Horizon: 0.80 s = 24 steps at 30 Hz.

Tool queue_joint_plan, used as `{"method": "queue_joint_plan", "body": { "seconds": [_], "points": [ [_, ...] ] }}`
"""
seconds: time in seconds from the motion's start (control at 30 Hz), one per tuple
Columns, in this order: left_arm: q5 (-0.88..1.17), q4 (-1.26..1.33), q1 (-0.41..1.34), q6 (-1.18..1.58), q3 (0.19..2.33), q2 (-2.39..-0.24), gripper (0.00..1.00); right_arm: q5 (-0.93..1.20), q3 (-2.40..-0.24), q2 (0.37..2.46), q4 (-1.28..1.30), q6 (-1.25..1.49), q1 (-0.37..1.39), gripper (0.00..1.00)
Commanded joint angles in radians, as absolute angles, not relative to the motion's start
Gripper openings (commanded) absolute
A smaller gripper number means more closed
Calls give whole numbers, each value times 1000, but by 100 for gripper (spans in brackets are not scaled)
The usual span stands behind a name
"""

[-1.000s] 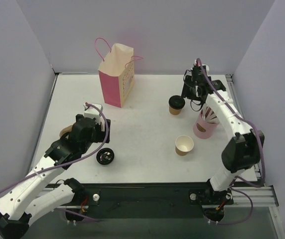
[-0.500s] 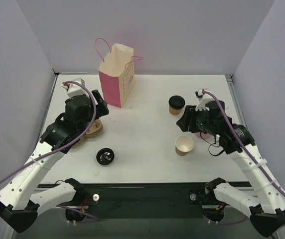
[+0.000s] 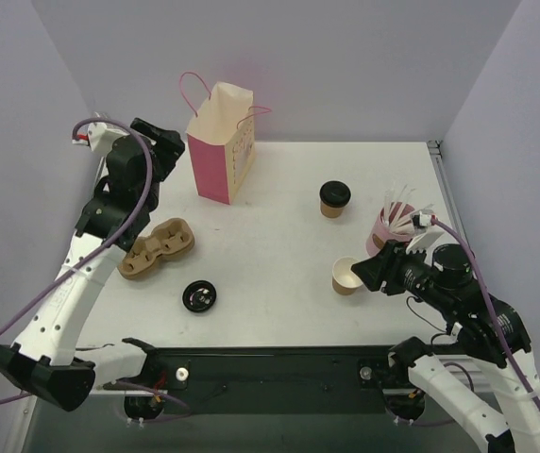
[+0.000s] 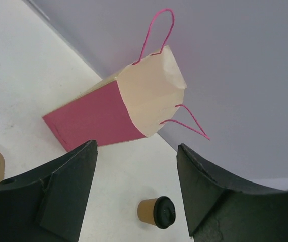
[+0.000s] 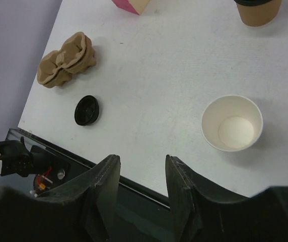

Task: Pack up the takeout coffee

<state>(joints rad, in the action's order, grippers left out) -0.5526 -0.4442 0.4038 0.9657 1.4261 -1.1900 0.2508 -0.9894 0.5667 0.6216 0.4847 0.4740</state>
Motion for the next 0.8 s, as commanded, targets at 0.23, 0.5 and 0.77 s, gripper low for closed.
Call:
{"method": "queue_joint_plan", "body": {
  "seconds": [0.23, 0.5, 0.77],
  "points": [
    [-275, -341, 304, 1183, 1500, -1440, 68, 161, -1115, 643, 825, 568, 483, 42],
    [-261, -365, 304, 1187, 1623, -1640, 67, 173, -1192, 722, 844, 448, 485, 42],
    [-261, -365, 298, 1178, 1669, -1736, 66, 198, -1224, 770, 842, 405, 485, 42]
  ]
}}
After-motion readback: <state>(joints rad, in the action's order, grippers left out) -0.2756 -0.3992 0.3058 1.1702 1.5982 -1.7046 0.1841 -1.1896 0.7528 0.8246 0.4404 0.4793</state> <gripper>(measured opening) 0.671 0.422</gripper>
